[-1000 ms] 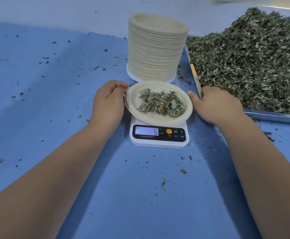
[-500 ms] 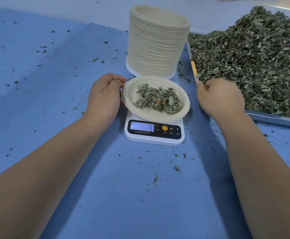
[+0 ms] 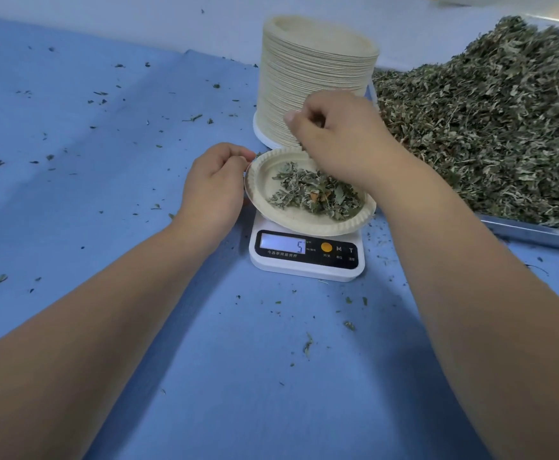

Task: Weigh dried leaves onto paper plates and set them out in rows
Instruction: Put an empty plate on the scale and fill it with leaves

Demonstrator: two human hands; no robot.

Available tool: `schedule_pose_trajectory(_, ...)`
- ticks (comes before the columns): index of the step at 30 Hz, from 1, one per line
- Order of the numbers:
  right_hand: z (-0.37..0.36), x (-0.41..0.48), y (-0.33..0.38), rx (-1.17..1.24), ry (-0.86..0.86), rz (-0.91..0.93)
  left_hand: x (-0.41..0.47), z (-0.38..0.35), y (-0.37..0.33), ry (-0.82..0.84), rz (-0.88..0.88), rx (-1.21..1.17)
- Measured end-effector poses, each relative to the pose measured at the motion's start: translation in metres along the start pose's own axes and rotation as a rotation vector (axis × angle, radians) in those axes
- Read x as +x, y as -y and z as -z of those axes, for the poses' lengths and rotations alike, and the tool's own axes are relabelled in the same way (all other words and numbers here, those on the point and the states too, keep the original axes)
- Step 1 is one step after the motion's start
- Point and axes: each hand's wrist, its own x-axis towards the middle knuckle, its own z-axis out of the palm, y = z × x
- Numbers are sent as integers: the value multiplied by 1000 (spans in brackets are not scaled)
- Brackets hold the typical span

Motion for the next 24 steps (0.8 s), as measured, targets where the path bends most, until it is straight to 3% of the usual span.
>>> schedule_pose_trajectory(3, 1, 0, 1, -9, 113, -3, 0, 0, 0, -4, -8, 20)
schedule_pose_trajectory(6, 6, -12, -6, 71, 82, -20, 1, 0, 0, -4, -7, 23)
schedule_pose_trajectory(10, 16, -30, -32, 190, -117, -94, 1, 0, -1, -9, -8, 15)
schedule_pose_trajectory(14, 20, -54, -74, -24, -326, -206, 1, -1, 0, 1, -1, 16)
schedule_pose_trajectory(20, 13, -69, -105, -398, -77, -377, 3, -2, 1, 21, 6, 35)
schedule_pose_trajectory(24, 14, -68, -108, -464, -59, -397, 4, -2, 3, 14, 6, 40)
